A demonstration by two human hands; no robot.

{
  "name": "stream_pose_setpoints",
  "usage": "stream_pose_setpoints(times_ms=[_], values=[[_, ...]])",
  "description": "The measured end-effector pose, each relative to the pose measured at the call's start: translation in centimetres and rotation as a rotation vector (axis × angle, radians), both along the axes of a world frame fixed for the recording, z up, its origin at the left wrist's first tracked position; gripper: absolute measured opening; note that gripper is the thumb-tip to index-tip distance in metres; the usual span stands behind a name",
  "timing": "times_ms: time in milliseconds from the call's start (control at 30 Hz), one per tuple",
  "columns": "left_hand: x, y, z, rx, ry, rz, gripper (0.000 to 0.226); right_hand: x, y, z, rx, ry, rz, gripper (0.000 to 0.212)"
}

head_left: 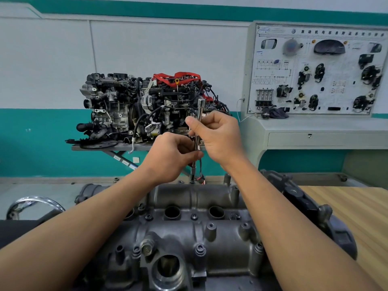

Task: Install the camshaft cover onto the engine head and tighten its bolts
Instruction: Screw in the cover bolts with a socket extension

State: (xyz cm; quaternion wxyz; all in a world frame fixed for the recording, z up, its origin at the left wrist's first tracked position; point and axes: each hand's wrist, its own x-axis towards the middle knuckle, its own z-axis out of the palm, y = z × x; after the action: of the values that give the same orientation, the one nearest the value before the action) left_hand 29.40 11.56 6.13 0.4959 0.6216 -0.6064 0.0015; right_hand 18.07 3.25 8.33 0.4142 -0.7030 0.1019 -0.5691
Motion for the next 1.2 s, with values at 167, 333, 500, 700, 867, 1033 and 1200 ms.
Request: stream_pose_setpoints(times_ms=[167, 333, 500, 700, 867, 1033, 1200], values=[[0.2, 0.3, 0.4, 0.109, 0.041, -0.105, 0.011, -0.5, 0.3, 0.4, 0.091, 0.118, 0.266, 0.027], [0.0, 0.2, 0.3, 0.123, 0.010, -0.082, 0.012, -0.4, 0.0, 0.2, -0.008, 0.114, 0.207, 0.023], [-0.1, 0.2, 0.0, 0.148, -0.105, 0.010, 0.018, -0.3, -0.1, 0.2, -0.155, 0.125, -0.027, 0.025], [0.2, -0.1, -0.2, 0.188, -0.151, 0.043, 0.010, -0.1, 0.2, 0.3, -0.186, 0.098, -0.142, 0.024], [0.0, -0.3, -0.5, 0.148, -0.169, 0.030, 0.008, 0.3, -0.3, 0.2, -0.154, 0.093, -0.202, 0.028], [0.2, -0.4, -0.5, 0.094, -0.212, 0.035, 0.013, 0.4, -0.1, 0.4, -0.162, 0.090, -0.212, 0.028], [-0.1, -0.1, -0.2, -0.017, -0.150, -0.051, 0.008, -0.4, 0.3, 1.1, -0.179, -0.121, -0.194, 0.017]])
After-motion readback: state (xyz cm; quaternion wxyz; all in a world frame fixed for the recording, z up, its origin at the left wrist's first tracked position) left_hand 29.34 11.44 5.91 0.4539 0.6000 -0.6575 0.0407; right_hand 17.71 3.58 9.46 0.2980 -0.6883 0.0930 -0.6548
